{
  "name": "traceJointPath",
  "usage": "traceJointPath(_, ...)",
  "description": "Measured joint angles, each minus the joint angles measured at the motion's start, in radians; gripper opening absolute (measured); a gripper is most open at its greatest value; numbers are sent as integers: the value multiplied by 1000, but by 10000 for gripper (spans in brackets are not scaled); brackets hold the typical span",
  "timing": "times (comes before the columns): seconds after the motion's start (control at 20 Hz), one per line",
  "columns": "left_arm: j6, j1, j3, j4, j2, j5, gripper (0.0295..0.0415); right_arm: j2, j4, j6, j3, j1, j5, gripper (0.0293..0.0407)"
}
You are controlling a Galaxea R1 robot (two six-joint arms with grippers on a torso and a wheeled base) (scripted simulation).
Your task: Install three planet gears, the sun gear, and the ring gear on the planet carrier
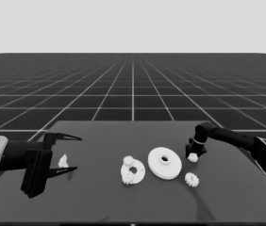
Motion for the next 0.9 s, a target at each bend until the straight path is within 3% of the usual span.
traceJointPath(0.15, 0, 0, 0, 0, 0, 0, 385, 0, 0, 0, 0, 0, 0, 312)
traceJointPath(0.2, 0, 0, 0, 0, 0, 0, 385, -111, 21, 111, 239, 91, -136, 312)
traceJointPath(0.25, 0, 0, 0, 0, 0, 0, 385, -141, 69, 130, 292, 203, -213, 312)
traceJointPath(0.35, 0, 0, 0, 0, 0, 0, 385, -132, 123, 117, 271, 307, -283, 312)
traceJointPath(0.65, 0, 0, 0, 0, 0, 0, 385, -114, 147, 100, 234, 350, -318, 312)
traceJointPath(0.7, 0, 0, 0, 0, 0, 0, 385, -125, 157, 550, 607, 353, -313, 312)
traceJointPath(0.75, 0, 0, 0, 0, 0, 0, 385, 20, 164, 782, 741, 354, -307, 312)
traceJointPath(0.9, 0, 0, 0, 0, 0, 0, 385, 295, 168, 937, 665, 357, -300, 312)
